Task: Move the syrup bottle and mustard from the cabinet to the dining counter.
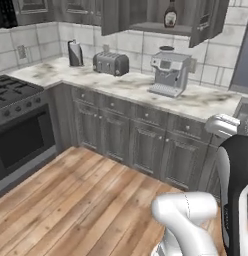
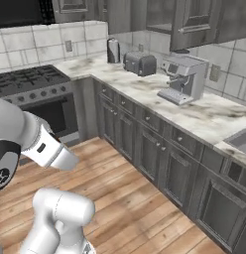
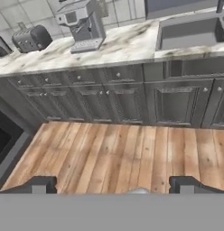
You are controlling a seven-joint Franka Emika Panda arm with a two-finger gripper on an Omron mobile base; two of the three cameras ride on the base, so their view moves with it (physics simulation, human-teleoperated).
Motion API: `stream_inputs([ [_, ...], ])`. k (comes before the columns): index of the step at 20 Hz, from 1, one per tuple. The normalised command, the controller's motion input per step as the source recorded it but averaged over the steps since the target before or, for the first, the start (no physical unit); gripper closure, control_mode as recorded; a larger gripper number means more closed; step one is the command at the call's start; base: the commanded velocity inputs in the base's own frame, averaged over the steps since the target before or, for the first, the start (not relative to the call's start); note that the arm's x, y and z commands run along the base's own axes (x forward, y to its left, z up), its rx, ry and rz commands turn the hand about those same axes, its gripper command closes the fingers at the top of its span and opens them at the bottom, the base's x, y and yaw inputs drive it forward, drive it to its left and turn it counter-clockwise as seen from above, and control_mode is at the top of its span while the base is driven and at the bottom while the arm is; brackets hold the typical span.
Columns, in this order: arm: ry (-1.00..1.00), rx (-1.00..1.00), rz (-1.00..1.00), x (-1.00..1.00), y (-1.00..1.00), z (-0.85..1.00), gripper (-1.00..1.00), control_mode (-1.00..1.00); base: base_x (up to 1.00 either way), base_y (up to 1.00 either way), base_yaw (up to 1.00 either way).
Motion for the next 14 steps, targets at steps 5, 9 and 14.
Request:
stream_inputs([
  [5,0.00,0.00,0.00,0.00,0.00,0.00,-1.00,1.00,1.00,0.69,-0.28],
  [9,0.00,0.00,0.00,0.00,0.00,0.00,-1.00,1.00,1.00,0.28,-0.26],
  [14,0.00,0.00,0.00,0.00,0.00,0.00,-1.00,1.00,1.00,0.00,-0.23],
])
